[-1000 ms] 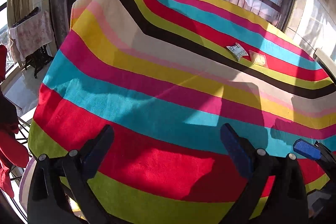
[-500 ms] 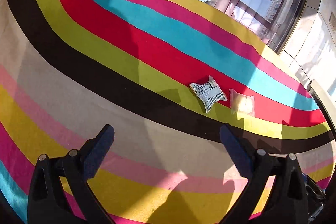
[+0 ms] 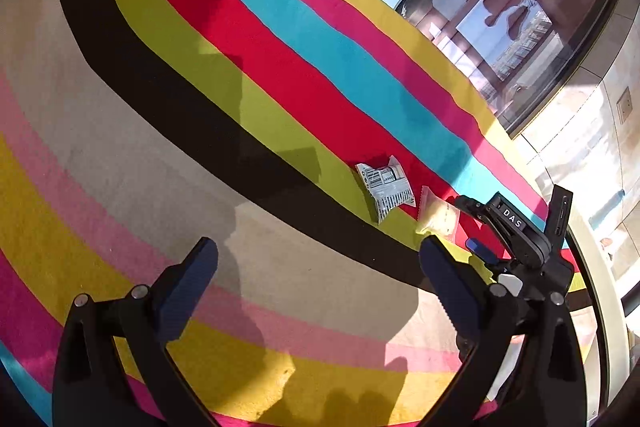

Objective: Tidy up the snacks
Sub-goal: 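Grasp the clear bread bag with the right tool while the left tool grasps the white-orange snack bag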

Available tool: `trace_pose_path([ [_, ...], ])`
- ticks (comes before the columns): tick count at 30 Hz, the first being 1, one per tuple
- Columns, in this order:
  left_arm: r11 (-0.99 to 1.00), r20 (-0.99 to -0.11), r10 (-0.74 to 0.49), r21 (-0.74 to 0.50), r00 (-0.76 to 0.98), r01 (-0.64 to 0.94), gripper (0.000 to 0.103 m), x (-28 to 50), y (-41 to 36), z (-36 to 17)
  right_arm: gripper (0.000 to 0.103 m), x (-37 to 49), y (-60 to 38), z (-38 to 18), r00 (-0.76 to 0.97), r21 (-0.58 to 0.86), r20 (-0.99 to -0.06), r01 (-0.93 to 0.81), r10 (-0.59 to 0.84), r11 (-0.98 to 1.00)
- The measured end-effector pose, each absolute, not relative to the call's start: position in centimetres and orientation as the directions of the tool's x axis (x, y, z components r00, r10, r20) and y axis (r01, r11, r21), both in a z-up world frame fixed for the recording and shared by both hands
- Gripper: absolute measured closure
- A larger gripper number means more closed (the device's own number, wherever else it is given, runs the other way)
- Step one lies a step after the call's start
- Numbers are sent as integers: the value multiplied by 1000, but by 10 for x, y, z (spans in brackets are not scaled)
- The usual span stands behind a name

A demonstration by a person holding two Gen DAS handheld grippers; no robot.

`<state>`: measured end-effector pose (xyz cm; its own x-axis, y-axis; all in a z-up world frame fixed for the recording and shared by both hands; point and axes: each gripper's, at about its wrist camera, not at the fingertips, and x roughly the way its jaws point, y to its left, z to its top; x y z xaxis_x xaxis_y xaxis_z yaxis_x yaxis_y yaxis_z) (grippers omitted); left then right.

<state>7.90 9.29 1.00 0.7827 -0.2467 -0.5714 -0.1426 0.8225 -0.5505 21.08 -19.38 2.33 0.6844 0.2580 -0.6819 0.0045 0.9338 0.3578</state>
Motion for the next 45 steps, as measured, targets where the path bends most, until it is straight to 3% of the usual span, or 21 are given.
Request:
trace_pose_path([
  [6,793,-572,-265,-587,776,-163,2,82,99,6,16,203,-159,23,637,296,-708,-123,304,947],
  [16,790,-575,-268,-590,773,-166,2,81,100,4,16,212,-124,5,589,-22,-807,-103,43,994],
  [18,789,-575,-272,-592,771,-164,2,81,101,3,20,207,-123,6,598,-51,-801,-110,25,993],
  [19,787,-576,-273,-594,771,-165,2,81,102,3,38,202,-126,8,606,-43,-795,-116,37,992],
  [20,784,-575,-273,-597,771,-167,2,80,102,3,45,196,-129,9,609,-36,-792,-123,46,992],
  [32,775,-575,-275,-607,770,-177,2,79,105,1,46,55,-220,51,723,297,-568,-266,393,917],
  [37,819,-598,-252,-551,761,-161,2,80,94,4,46,69,-238,48,739,387,-532,-221,412,895],
  [40,874,-607,-233,-474,760,-110,2,80,75,11,46,73,-235,43,749,347,-558,-180,357,920],
  [43,914,-681,-212,-392,701,-104,2,91,58,9,46,70,-229,39,747,334,-561,-190,357,923],
  [45,899,-704,-234,-420,670,-127,2,100,52,6,46,70,-222,38,749,318,-559,-202,355,926],
])
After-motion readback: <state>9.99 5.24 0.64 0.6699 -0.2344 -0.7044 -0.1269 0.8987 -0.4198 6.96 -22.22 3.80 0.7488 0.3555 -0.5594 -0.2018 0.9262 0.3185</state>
